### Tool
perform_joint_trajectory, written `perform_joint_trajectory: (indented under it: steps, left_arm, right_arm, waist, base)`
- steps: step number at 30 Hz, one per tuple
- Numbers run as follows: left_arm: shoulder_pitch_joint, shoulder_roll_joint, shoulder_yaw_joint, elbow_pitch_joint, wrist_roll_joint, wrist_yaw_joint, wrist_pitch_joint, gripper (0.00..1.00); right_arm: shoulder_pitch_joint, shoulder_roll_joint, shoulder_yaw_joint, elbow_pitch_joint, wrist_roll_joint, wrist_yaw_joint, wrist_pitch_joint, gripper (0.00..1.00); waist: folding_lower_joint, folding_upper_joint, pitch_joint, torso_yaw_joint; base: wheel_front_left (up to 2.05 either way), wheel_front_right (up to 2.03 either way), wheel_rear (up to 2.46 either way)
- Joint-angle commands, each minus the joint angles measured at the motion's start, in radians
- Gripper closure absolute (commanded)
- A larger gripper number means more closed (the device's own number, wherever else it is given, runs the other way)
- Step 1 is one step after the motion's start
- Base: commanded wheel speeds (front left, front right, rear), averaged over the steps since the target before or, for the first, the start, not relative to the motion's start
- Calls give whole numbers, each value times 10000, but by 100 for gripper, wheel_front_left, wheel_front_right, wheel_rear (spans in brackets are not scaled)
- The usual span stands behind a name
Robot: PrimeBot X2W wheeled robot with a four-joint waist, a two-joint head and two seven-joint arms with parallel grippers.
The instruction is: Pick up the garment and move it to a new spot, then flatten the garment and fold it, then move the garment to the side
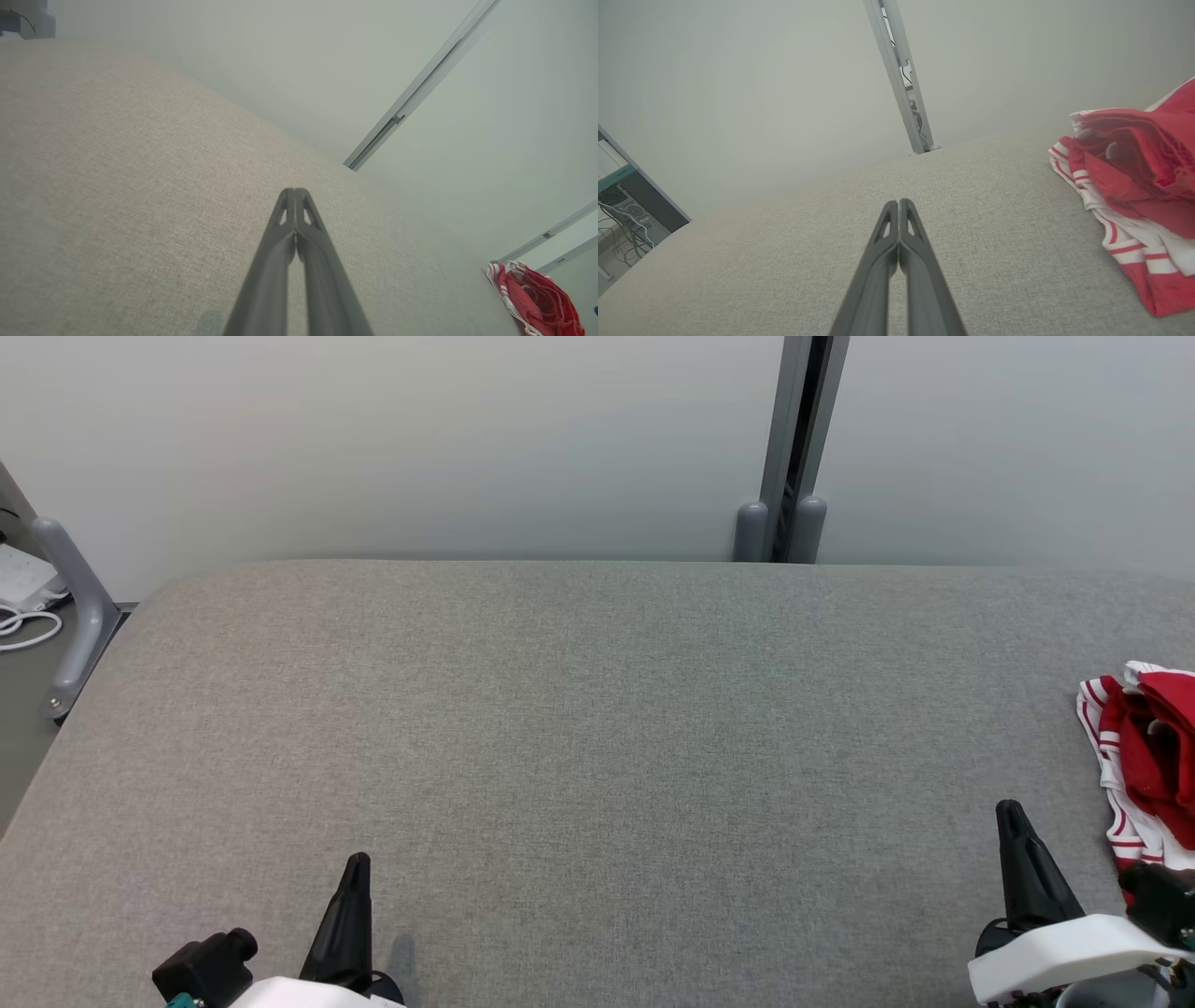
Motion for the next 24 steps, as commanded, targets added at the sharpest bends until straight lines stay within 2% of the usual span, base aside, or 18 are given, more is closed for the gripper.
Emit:
perform_joint_trajectory:
  steps: [1,7,10,24]
  left_arm:
    - [-324,51,78,-194,-321,-94,50,100]
    - [-410,60,125,-252,-1150,-122,215,100]
    - [-477,67,169,-304,-1920,-156,365,100]
    - [-627,81,261,-418,-3424,-209,675,100]
  right_arm:
    - [-174,-76,-98,-204,432,0,106,100]
    - [-164,-86,-269,-264,1493,-1,427,100]
    - [-162,-95,-435,-313,2479,0,729,100]
    - [-167,-115,-769,-401,4412,-1,1335,100]
  waist:
    - [1,0,1,-11]
    - [1,0,5,-61]
    - [1,0,9,-112]
    - [1,0,17,-222]
  base:
    - [0,0,0]
    - [0,0,0]
    - [0,0,0]
    - [0,0,0]
